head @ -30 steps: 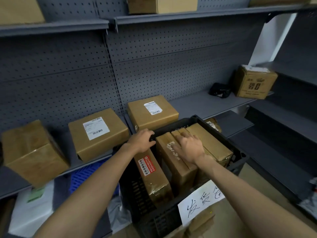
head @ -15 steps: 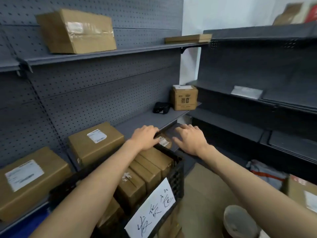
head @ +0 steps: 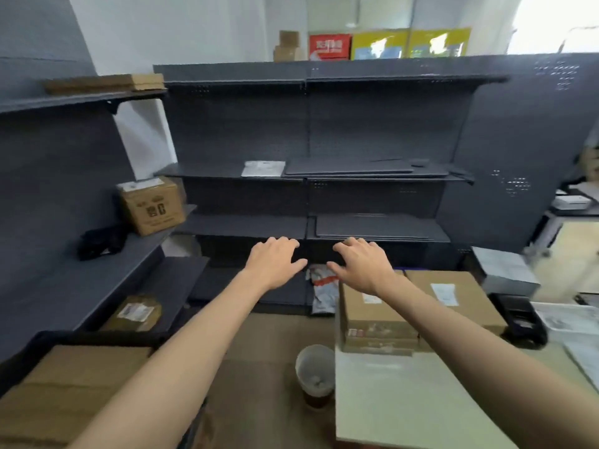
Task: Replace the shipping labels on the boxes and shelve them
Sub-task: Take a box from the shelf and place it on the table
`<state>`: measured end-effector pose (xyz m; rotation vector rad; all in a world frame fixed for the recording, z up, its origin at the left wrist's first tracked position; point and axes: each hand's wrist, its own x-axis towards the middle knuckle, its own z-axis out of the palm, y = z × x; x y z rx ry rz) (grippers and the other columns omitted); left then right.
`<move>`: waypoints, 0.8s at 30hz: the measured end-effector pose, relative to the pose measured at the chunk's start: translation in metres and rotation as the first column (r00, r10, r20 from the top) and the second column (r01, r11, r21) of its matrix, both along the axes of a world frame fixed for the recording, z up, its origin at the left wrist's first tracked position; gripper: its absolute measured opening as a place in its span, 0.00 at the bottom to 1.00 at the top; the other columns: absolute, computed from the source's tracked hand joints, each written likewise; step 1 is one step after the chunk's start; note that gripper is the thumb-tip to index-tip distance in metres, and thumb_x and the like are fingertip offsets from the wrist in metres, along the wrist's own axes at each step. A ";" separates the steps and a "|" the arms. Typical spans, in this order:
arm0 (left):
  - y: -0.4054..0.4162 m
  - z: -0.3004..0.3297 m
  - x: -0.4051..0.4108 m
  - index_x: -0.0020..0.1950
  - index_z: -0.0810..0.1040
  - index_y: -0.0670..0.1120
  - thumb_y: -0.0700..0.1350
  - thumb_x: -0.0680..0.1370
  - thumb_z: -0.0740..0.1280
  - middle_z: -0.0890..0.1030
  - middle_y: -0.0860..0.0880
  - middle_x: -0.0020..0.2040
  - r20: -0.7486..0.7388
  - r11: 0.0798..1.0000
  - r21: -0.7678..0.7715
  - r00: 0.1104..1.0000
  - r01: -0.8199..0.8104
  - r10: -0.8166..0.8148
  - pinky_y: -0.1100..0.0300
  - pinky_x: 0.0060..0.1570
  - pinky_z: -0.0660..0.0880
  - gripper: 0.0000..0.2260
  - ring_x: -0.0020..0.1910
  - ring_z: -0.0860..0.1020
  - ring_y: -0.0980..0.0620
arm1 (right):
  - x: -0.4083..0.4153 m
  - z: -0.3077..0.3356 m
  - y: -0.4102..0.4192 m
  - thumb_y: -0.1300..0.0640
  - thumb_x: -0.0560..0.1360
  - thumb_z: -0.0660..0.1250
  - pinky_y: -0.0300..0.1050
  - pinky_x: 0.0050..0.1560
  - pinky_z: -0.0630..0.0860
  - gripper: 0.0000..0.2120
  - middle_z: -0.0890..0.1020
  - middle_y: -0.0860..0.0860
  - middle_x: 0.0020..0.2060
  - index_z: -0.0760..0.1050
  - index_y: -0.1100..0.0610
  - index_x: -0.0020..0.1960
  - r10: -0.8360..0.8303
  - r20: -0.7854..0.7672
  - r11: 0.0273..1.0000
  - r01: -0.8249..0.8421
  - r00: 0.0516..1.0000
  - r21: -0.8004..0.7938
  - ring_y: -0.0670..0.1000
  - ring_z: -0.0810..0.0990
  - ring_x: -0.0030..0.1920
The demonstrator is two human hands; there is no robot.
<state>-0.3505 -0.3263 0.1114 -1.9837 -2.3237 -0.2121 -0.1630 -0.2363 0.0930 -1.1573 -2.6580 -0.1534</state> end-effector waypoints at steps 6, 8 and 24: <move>0.064 -0.026 0.097 0.74 0.71 0.49 0.61 0.82 0.59 0.77 0.47 0.68 0.003 0.982 -0.041 0.982 0.186 -0.186 0.48 0.61 0.72 0.24 0.66 0.74 0.44 | 0.113 -0.017 0.030 0.39 0.78 0.57 0.52 0.54 0.72 0.21 0.79 0.52 0.57 0.75 0.51 0.61 -0.222 0.012 0.975 0.222 0.975 -0.020 0.56 0.77 0.57; 0.085 -0.035 0.120 0.73 0.71 0.48 0.61 0.82 0.59 0.77 0.47 0.67 -0.011 0.973 -0.071 0.975 0.221 -0.222 0.48 0.59 0.72 0.24 0.65 0.74 0.44 | 0.140 -0.024 0.042 0.39 0.78 0.57 0.51 0.53 0.73 0.20 0.79 0.51 0.56 0.75 0.51 0.60 -0.266 0.010 0.964 0.266 0.964 -0.025 0.56 0.78 0.56; 0.227 -0.166 0.185 0.66 0.76 0.49 0.61 0.81 0.59 0.81 0.46 0.61 0.065 0.954 -0.297 0.998 0.034 -0.015 0.51 0.49 0.72 0.21 0.58 0.79 0.42 | 0.190 -0.151 0.202 0.40 0.78 0.57 0.53 0.55 0.74 0.23 0.78 0.55 0.59 0.74 0.54 0.64 -0.171 0.094 0.937 0.192 0.981 -0.293 0.58 0.76 0.58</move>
